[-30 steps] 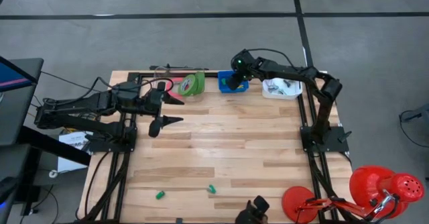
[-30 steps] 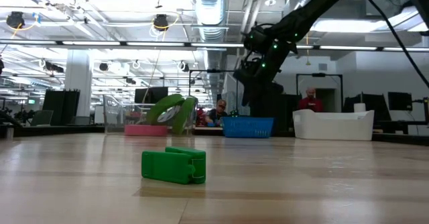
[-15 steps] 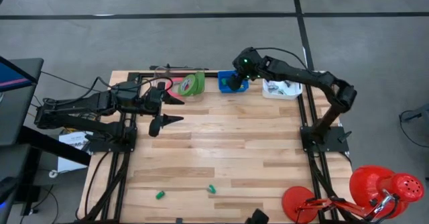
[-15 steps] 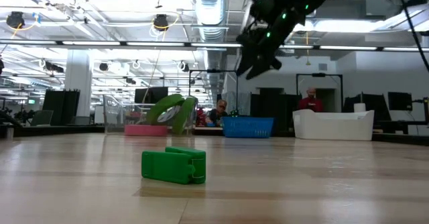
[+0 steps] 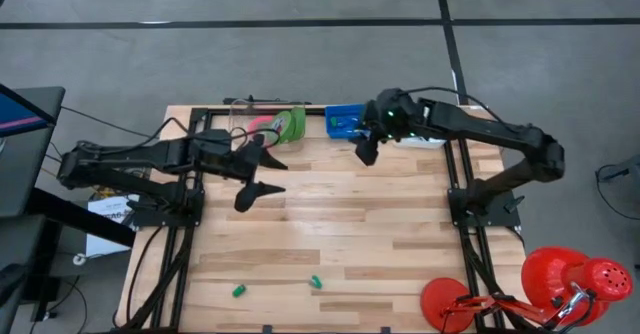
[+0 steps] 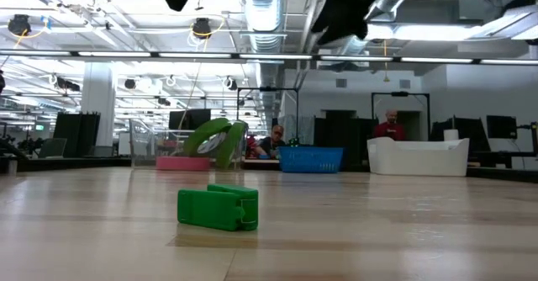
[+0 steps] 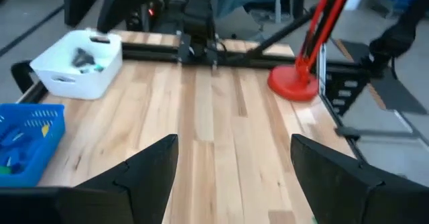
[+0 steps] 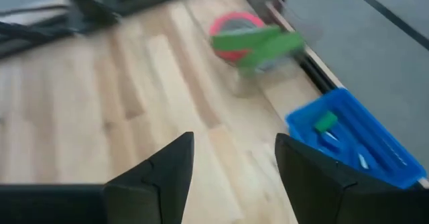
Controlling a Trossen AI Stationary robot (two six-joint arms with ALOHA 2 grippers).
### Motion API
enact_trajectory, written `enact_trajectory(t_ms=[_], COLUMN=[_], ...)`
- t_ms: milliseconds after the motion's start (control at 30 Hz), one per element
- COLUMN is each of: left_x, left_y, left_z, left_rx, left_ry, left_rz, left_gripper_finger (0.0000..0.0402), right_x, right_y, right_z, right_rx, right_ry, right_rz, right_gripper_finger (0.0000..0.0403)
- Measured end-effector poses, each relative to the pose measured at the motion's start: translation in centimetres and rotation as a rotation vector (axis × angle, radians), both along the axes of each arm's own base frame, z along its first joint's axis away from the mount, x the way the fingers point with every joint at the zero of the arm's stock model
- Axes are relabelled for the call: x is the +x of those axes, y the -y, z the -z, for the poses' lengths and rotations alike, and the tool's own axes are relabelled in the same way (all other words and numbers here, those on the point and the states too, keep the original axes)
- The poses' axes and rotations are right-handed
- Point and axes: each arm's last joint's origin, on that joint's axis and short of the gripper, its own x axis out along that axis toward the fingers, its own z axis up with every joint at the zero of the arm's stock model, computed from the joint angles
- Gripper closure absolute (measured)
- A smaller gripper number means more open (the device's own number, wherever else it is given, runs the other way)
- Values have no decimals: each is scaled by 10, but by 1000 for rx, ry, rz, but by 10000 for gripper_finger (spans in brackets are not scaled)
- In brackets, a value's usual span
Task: Pick and place Stapler, Stapler remover, tape
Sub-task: Put the green stapler into the blue bin
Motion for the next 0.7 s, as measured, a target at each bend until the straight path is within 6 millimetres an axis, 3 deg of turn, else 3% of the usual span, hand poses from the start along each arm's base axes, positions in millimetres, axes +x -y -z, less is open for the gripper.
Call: enact_trajectory(t_ms=[267, 700], left_x=[3, -1], left_y=[5, 22], left_z=[2, 0], left_rx=[81, 106], left_ry=[-3, 6], left_rz=[58, 143], left_gripper_finger=[124, 121], right_x=[-5, 14], right_y=[-32, -70], right_z=[-14, -2], right_rx=[-4, 107], right_ry=[54, 38], right_rz=[-94, -147], right_gripper_finger=[213, 226])
